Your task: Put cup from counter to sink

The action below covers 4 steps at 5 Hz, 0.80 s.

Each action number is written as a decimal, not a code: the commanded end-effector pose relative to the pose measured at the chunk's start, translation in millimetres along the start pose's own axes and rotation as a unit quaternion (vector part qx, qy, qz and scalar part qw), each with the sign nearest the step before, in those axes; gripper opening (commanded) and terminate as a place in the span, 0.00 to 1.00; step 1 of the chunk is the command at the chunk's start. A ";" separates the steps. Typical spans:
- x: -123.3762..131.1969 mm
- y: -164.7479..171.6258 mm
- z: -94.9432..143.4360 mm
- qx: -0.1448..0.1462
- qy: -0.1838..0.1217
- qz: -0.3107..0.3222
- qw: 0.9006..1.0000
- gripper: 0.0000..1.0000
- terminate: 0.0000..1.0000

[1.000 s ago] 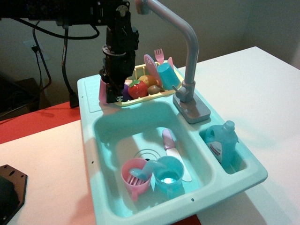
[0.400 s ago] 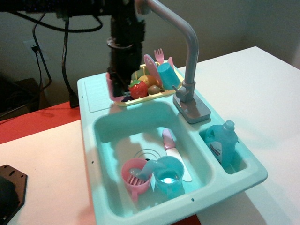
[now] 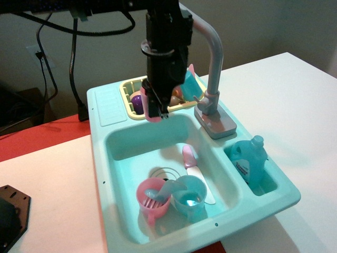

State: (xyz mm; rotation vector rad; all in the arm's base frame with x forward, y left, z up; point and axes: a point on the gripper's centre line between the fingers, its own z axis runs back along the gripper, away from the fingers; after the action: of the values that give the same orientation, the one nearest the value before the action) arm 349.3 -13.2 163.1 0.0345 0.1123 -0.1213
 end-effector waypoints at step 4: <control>-6.4 -32.0 -25.0 -0.009 0.045 0.003 0.999 1.00 0.00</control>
State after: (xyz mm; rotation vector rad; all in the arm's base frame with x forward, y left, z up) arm 329.9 -45.9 123.8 0.0261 0.2551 -0.1256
